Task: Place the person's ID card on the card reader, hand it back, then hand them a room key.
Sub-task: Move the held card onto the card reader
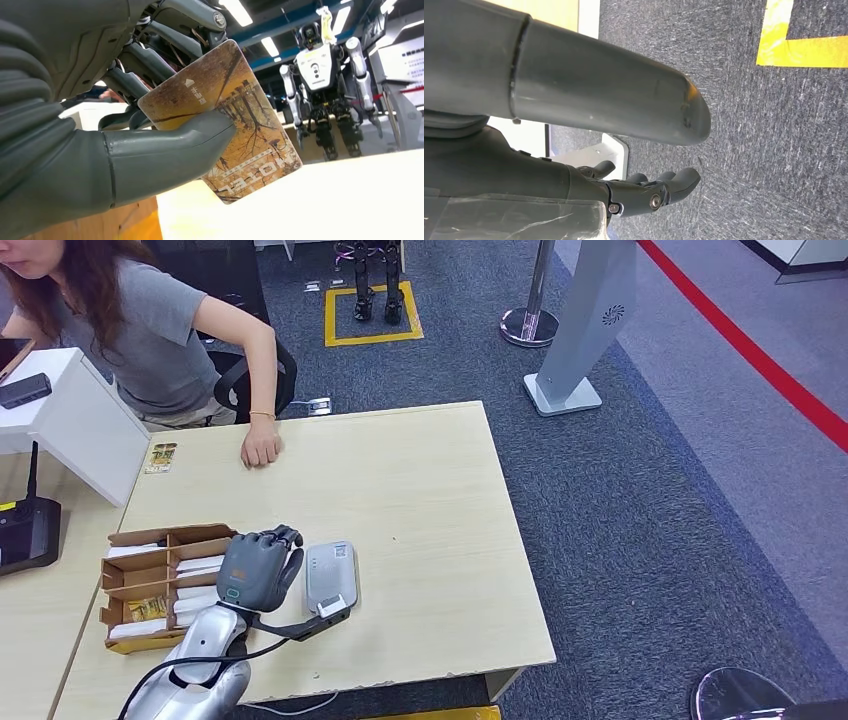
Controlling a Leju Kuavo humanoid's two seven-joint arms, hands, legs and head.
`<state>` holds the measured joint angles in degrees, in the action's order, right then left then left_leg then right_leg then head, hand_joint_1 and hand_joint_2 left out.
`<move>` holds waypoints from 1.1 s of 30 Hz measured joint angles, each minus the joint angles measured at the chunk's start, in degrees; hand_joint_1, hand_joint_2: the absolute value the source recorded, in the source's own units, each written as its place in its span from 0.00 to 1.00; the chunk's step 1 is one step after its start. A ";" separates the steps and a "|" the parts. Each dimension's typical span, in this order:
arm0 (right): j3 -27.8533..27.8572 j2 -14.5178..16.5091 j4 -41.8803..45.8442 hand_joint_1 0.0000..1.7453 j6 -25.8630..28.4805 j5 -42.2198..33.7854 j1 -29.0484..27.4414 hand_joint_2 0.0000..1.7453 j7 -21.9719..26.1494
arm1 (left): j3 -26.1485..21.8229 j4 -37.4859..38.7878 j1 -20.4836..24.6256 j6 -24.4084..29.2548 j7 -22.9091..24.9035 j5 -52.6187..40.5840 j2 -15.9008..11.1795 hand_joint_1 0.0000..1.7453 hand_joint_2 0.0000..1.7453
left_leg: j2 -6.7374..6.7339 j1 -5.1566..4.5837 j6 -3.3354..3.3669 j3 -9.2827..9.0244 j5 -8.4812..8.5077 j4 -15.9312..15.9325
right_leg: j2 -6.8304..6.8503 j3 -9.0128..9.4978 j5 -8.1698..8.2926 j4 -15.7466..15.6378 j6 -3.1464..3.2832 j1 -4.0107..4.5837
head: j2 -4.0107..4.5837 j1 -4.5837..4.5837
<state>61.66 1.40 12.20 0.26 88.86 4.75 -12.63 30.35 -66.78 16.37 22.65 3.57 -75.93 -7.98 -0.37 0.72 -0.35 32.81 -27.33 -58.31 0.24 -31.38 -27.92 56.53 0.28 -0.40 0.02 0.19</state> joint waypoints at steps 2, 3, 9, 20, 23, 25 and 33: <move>-0.26 -0.01 0.01 0.00 0.00 0.07 0.00 0.00 0.02 | 0.08 1.38 0.00 -0.06 -0.17 -0.12 0.39 1.00 1.00 | 0.00 0.00 0.00 0.00 0.00 0.00 | 0.00 0.00 0.00 0.00 0.00 0.00 | 0.00 0.01; -0.44 -0.01 0.01 0.00 0.00 0.11 0.00 0.00 0.04 | 0.14 2.29 0.00 -0.03 -0.21 -0.27 0.66 1.00 1.00 | 0.00 0.00 0.00 0.00 0.00 0.00 | 0.00 0.00 0.00 0.00 0.00 0.00 | 0.00 0.01; -0.85 -0.01 0.01 0.00 -0.04 0.42 0.03 0.00 0.08 | 0.72 5.86 0.08 0.69 -0.21 -1.16 1.60 1.00 1.00 | 0.00 0.00 0.00 0.00 0.00 0.00 | 0.00 0.00 0.00 0.00 0.00 0.00 | 0.00 0.01; -1.52 -0.01 0.00 0.00 -0.73 0.64 0.10 0.00 0.08 | 1.63 10.54 1.33 3.77 0.71 -5.03 2.12 1.00 1.00 | 0.01 0.00 0.02 -0.01 0.02 0.00 | 0.01 0.03 0.00 0.00 -0.01 0.00 | 0.00 0.01; -1.96 -0.01 0.00 0.00 -0.81 0.72 0.13 0.00 0.13 | 2.32 11.59 1.67 4.68 1.04 -6.24 2.18 1.00 1.00 | 0.01 0.00 0.02 -0.01 0.02 0.00 | 0.01 0.03 0.01 0.00 -0.01 0.00 | 0.00 0.00; -2.16 -0.01 0.00 0.00 -0.80 0.76 0.14 0.00 0.19 | 2.80 12.27 1.82 5.05 1.10 -6.81 2.30 1.00 1.00 | 0.01 0.00 0.02 -0.01 0.02 0.00 | 0.02 0.04 0.01 0.00 -0.01 0.00 | 0.00 0.00; -2.38 -0.01 0.00 0.00 -0.77 0.96 0.15 0.00 0.43 | 3.97 13.73 2.00 5.54 1.19 -7.54 2.86 1.00 1.00 | 0.02 -0.01 0.03 -0.02 0.02 0.00 | 0.02 0.06 0.01 0.00 -0.01 -0.01 | 0.00 0.01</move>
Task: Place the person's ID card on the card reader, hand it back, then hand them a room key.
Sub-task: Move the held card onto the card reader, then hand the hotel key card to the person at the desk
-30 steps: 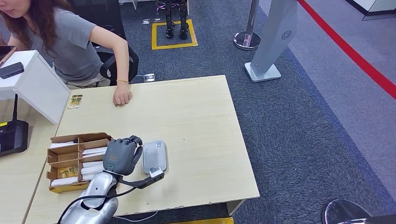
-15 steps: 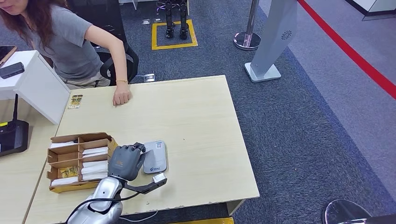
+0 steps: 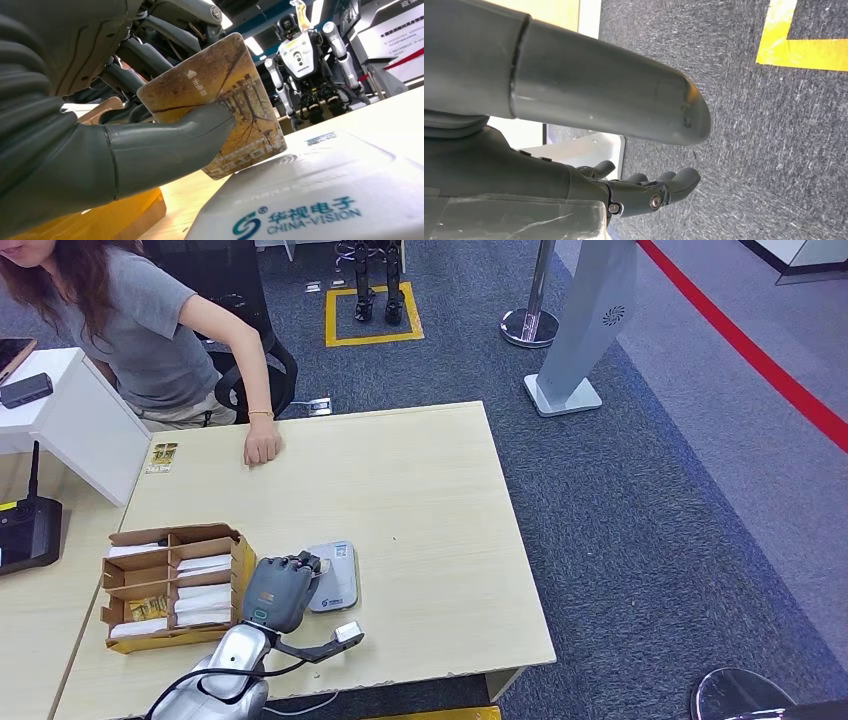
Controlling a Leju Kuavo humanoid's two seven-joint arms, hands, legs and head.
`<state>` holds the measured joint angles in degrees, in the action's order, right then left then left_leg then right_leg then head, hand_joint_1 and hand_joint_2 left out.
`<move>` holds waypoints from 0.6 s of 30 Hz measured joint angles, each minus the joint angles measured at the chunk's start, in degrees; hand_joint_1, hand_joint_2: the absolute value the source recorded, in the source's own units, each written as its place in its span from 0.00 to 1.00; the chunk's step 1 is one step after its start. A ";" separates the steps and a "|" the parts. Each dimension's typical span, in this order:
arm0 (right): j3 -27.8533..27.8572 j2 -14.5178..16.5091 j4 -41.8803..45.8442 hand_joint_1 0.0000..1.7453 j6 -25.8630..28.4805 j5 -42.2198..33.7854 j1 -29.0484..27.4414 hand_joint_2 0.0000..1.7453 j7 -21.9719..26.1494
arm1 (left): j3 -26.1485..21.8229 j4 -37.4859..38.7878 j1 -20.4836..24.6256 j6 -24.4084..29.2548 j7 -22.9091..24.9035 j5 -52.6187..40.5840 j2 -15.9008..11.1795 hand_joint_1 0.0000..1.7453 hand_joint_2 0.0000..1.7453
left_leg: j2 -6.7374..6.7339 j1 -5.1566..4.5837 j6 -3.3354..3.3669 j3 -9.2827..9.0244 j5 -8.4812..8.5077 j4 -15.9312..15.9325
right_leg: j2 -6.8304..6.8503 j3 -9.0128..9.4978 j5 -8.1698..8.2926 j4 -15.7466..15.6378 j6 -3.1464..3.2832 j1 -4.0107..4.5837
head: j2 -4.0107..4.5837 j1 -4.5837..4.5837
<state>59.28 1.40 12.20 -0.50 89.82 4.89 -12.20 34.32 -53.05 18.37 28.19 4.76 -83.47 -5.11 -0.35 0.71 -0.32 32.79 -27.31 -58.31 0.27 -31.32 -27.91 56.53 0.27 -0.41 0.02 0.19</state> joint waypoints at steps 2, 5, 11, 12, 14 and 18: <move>-0.07 0.00 0.00 0.00 0.00 0.02 0.00 0.00 0.01 | 0.10 0.19 0.01 0.04 0.02 -0.01 0.10 1.00 1.00 | 0.00 0.00 0.00 -0.01 0.00 0.00 | 0.00 0.01 0.00 0.00 0.00 0.00 | 0.00 0.00; -0.13 0.00 0.00 0.00 0.00 0.02 0.00 0.00 0.01 | 0.16 0.29 0.01 0.06 0.03 -0.07 0.13 1.00 1.00 | 0.00 0.00 0.00 -0.02 0.00 0.00 | 0.00 0.01 0.00 0.00 0.00 0.00 | 0.01 -0.02; -0.14 0.00 0.00 0.00 0.09 -0.15 -0.01 0.00 0.01 | 0.20 0.27 -0.04 2.86 1.48 -0.78 0.07 1.00 1.00 | 0.00 0.00 0.00 -0.03 0.00 0.00 | 0.00 0.03 0.00 0.01 0.00 0.00 | 0.01 -0.01; -0.14 0.00 0.00 0.00 0.11 -0.22 -0.01 0.00 0.01 | 0.13 0.04 -0.15 4.08 1.98 -0.86 -0.04 1.00 1.00 | 0.00 0.00 0.00 -0.03 0.00 0.00 | 0.00 0.03 0.00 0.01 0.00 0.00 | 0.01 -0.01; -0.14 0.00 0.00 0.00 0.15 -0.34 -0.03 0.00 0.01 | -0.35 -1.33 -0.68 6.52 2.74 -1.12 -0.45 1.00 1.00 | 0.00 0.00 0.00 -0.03 0.00 0.00 | -0.01 0.03 0.00 0.02 0.00 0.00 | 0.01 0.00; -0.14 0.00 -0.01 0.00 0.23 -0.55 -0.08 0.00 0.01 | -3.96 -8.99 -2.74 8.21 2.14 -1.23 -1.78 1.00 1.00 | -0.01 0.01 0.00 -0.02 0.00 0.00 | -0.02 0.02 0.00 0.02 0.00 0.01 | 0.00 -0.01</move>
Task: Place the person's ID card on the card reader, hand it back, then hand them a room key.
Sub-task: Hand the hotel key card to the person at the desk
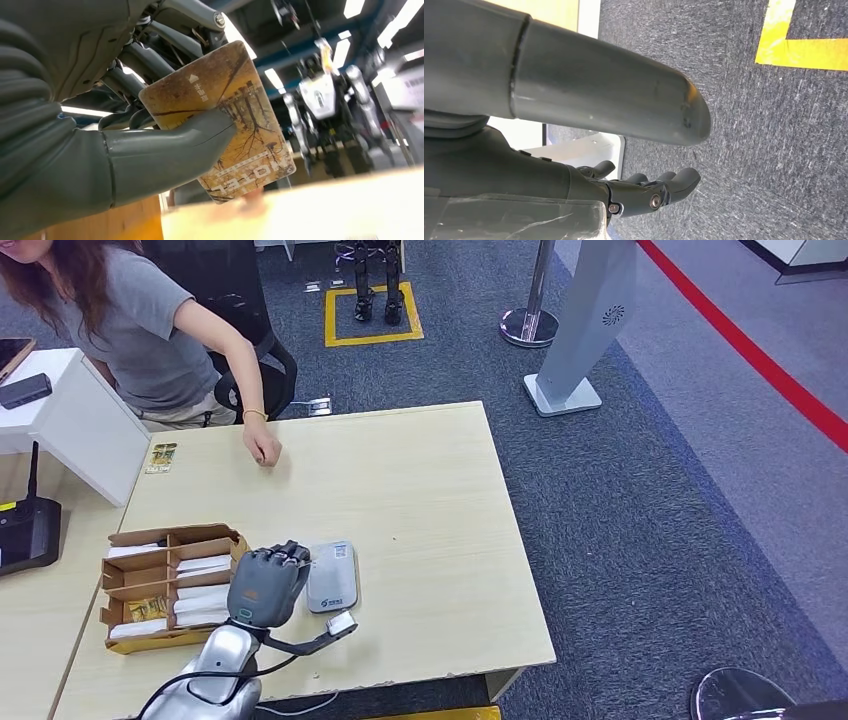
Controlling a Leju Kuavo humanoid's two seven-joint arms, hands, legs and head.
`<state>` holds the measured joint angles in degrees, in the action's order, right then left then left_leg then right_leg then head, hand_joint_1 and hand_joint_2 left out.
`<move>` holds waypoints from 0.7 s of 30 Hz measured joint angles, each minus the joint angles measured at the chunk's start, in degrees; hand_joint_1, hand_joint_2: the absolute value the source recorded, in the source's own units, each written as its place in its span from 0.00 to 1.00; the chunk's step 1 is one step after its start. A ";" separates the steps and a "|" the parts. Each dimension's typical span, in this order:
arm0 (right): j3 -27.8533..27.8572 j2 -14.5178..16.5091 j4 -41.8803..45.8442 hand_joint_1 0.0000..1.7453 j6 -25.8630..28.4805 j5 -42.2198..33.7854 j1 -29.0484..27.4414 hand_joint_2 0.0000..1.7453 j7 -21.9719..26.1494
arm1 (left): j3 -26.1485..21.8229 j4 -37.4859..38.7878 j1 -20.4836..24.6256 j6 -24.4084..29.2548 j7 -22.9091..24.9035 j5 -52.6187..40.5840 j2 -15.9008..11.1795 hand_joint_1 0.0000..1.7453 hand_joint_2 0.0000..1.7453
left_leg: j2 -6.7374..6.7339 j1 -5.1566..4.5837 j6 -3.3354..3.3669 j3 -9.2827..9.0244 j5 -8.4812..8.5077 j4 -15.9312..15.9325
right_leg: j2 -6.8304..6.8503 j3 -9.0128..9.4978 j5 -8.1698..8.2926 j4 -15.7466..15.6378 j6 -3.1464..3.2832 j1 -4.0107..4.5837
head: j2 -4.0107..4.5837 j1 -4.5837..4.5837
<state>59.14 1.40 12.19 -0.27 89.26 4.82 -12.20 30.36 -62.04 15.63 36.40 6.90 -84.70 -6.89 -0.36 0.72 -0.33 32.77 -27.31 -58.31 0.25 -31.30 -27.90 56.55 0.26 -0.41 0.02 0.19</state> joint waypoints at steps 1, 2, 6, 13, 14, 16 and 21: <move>0.00 0.00 -0.01 0.00 0.02 -0.08 -0.02 0.00 0.00 | -1.41 -2.41 -0.53 0.03 -0.69 0.31 -0.31 1.00 1.00 | 0.00 0.00 0.00 0.00 0.00 0.00 | 0.00 0.00 0.00 0.00 0.00 0.00 | 0.01 0.00; 0.00 0.00 -0.02 0.00 0.05 -0.17 -0.04 0.00 0.00 | -2.80 -4.63 -0.97 0.04 -1.34 0.65 -0.57 1.00 1.00 | 0.01 0.00 0.00 0.00 0.00 0.00 | 0.01 0.00 0.00 0.00 0.00 0.00 | 0.01 0.01; 0.00 0.00 -0.03 0.00 0.17 -0.34 -0.07 0.00 0.10 | -7.11 -11.15 -2.35 0.04 -3.41 1.17 -1.21 1.00 1.00 | 0.02 0.00 0.00 0.01 0.00 0.00 | 0.03 0.00 -0.01 0.00 0.00 0.00 | 0.01 0.00; 0.00 0.00 -0.03 0.00 0.19 -0.71 -0.12 0.00 0.18 | -15.84 -18.96 -3.74 0.04 -9.94 11.84 -1.47 1.00 1.00 | 0.00 0.00 0.00 0.00 0.00 0.00 | 0.02 0.01 0.00 0.01 0.00 0.00 | 0.00 0.00; 0.00 0.00 -0.03 0.00 0.17 -0.83 -0.12 0.00 0.17 | -17.06 -19.41 -3.80 0.04 -11.36 15.69 -1.50 1.00 1.00 | 0.01 0.00 0.00 -0.01 0.01 0.00 | 0.02 0.01 0.00 0.01 0.00 0.00 | 0.00 0.00; 0.00 0.00 -0.03 0.00 0.14 -0.99 -0.12 0.00 0.17 | -19.12 -19.93 -3.97 0.00 -13.62 23.14 -1.58 1.00 1.00 | 0.02 0.01 -0.01 -0.01 0.01 0.00 | 0.02 0.01 0.00 0.01 0.00 0.01 | 0.00 0.00; 0.00 0.01 -0.03 0.00 0.15 -1.37 -0.14 0.00 0.15 | -23.64 -20.33 -4.37 -4.23 -19.64 46.72 -1.91 1.00 1.00 | 0.01 0.01 -0.01 0.00 0.01 0.01 | 0.01 0.00 0.00 0.01 0.00 0.01 | 0.00 -0.01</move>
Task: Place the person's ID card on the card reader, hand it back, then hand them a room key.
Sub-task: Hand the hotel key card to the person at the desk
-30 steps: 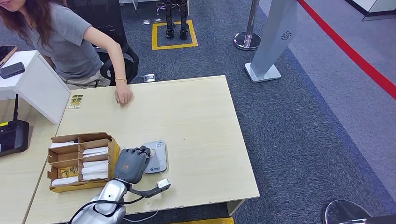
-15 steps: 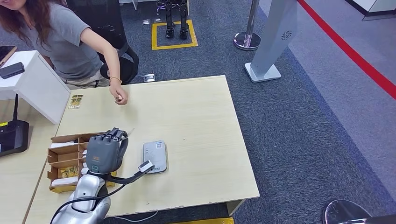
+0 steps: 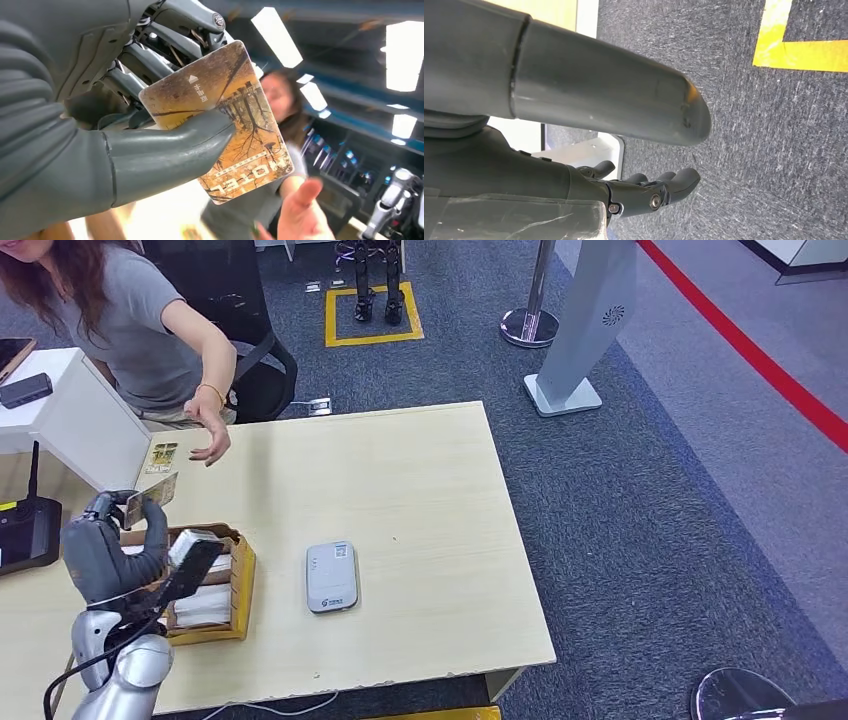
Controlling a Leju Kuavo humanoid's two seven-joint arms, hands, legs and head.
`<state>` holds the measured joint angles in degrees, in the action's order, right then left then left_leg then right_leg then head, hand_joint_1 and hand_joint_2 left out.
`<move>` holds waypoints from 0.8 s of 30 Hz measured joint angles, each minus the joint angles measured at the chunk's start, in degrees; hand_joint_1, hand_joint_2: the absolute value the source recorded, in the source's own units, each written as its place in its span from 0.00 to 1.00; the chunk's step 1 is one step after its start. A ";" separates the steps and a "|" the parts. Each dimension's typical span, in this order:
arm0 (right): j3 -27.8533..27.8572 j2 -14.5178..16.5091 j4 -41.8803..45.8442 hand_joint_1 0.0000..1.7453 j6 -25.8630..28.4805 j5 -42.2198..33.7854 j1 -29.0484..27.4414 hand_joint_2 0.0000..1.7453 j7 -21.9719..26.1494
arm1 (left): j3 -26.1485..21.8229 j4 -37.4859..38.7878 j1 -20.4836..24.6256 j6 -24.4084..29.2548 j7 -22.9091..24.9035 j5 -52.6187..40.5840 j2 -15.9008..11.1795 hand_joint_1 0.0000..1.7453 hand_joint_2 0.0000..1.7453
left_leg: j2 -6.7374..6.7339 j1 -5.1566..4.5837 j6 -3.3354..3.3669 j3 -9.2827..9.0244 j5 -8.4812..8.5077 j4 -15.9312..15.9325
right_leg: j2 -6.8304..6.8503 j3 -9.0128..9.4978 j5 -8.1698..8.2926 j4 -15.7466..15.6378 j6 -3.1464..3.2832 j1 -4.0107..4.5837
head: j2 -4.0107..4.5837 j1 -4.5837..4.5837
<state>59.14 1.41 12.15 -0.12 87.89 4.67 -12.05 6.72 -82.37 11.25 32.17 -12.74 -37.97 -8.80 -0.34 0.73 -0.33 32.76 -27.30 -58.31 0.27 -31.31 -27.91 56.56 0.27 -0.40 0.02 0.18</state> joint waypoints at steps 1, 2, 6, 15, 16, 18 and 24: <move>0.00 0.00 0.00 0.00 0.03 -0.06 -0.01 0.00 0.00 | -1.05 0.02 -0.01 -2.55 -1.32 5.76 0.00 1.00 1.00 | 0.00 0.00 0.00 0.00 0.00 0.00 | 0.00 0.00 0.00 0.00 0.00 0.00 | 0.00 0.01; 0.00 0.00 0.00 0.00 0.07 -0.10 -0.01 0.00 0.00 | -2.13 0.05 -0.01 -5.54 -2.44 11.07 0.01 1.00 1.00 | 0.00 0.00 0.00 0.00 0.00 0.00 | 0.00 -0.01 0.00 0.00 0.00 0.00 | 0.00 0.01; 0.00 -0.01 0.00 0.00 0.23 -0.08 -0.02 0.00 0.01 | -6.00 0.60 0.00 -16.56 -4.91 26.69 0.22 1.00 1.00 | -0.02 0.00 0.00 0.00 0.00 0.00 | -0.02 -0.01 0.00 0.00 0.00 0.00 | 0.00 0.02; 0.00 0.01 -0.02 0.00 0.40 0.05 -0.04 0.00 0.01 | -9.83 1.85 0.02 -20.55 -5.55 31.99 0.51 1.00 1.00 | -0.02 -0.01 0.00 0.00 0.00 0.00 | -0.03 -0.02 0.00 -0.01 0.00 -0.01 | 0.00 0.01; 0.00 0.01 -0.02 0.00 0.40 0.05 -0.04 0.00 0.01 | -9.94 1.87 0.01 -20.58 -5.55 32.00 0.53 1.00 1.00 | -0.02 -0.01 0.00 0.00 0.00 0.00 | -0.03 -0.02 0.00 -0.01 0.00 -0.01 | 0.00 0.02; 0.00 0.01 -0.02 0.00 0.40 0.07 -0.04 0.00 0.01 | -10.16 1.87 0.01 -20.55 -5.55 31.86 0.61 1.00 1.00 | -0.01 -0.01 0.00 0.01 0.00 0.00 | -0.03 -0.02 0.00 -0.01 0.00 -0.01 | 0.00 0.02; 0.00 0.01 -0.02 0.00 0.38 0.12 -0.04 0.00 0.01 | -10.65 1.87 0.00 -20.28 -5.55 31.38 0.78 0.18 1.00 | -0.01 -0.01 0.00 0.01 0.00 0.00 | -0.03 -0.01 0.00 -0.01 0.00 -0.01 | 0.00 0.02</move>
<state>59.14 1.42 12.13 0.26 88.01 4.63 -12.04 -3.93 -80.50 11.26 11.88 -18.29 -6.60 -8.03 -0.36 0.72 -0.33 32.77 -27.30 -58.31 0.24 -31.32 -27.91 56.55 0.26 -0.40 0.02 0.20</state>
